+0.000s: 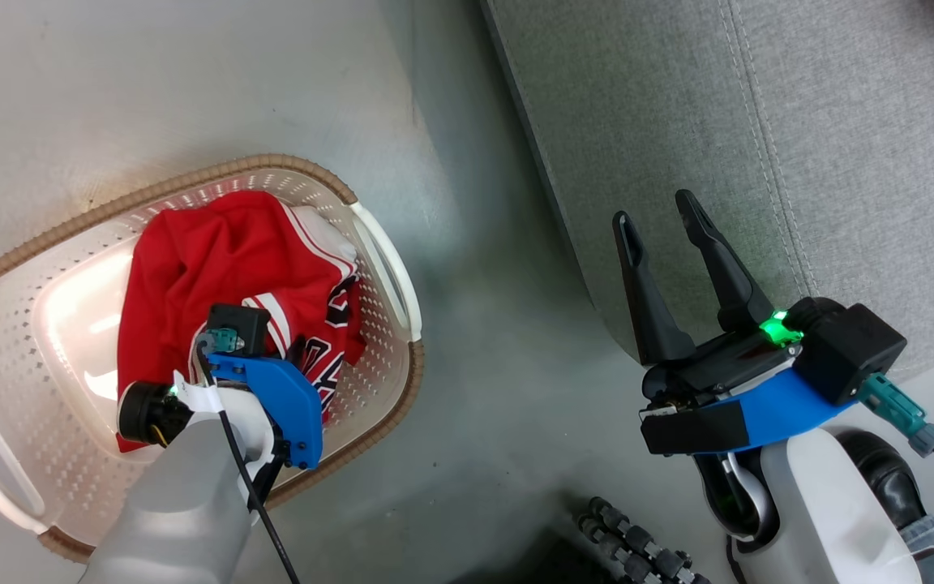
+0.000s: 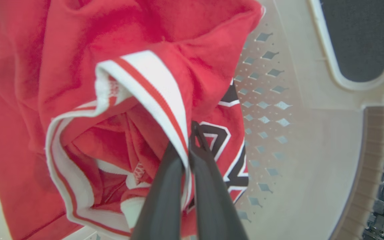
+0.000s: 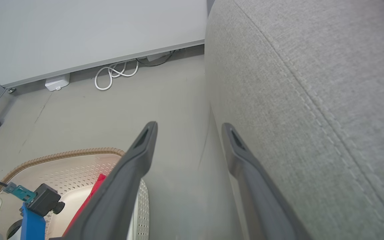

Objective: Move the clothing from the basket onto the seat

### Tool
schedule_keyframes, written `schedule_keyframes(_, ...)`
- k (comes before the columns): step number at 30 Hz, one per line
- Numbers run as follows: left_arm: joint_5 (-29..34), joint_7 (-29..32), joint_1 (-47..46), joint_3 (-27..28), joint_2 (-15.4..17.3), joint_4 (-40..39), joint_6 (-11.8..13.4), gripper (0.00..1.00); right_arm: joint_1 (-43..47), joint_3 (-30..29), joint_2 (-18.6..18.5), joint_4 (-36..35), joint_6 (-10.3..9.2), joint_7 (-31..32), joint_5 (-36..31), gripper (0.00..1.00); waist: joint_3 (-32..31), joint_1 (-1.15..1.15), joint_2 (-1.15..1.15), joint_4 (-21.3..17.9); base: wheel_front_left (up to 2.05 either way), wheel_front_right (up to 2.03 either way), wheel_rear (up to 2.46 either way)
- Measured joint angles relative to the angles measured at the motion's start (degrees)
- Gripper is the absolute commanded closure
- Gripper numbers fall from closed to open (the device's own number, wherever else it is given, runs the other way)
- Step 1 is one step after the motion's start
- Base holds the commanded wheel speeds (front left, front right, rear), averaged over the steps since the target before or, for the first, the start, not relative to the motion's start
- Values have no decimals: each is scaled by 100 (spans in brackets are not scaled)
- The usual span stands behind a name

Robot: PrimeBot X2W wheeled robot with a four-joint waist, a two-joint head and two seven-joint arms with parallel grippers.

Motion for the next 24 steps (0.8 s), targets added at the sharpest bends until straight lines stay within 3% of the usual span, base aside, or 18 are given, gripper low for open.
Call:
schedule_keyframes(8,-267,-79,36,-235,-35,-93,0,100,-48,-19,0,67,0,0,-96,0,-315,0,0,103,0,0,0)
schedule_keyframes(24,-1009,-595,530,-896,-338,-421,-1,100,137,-257,4,287,0,198,-559,0,-1828,-1,0,654,0,0,0)
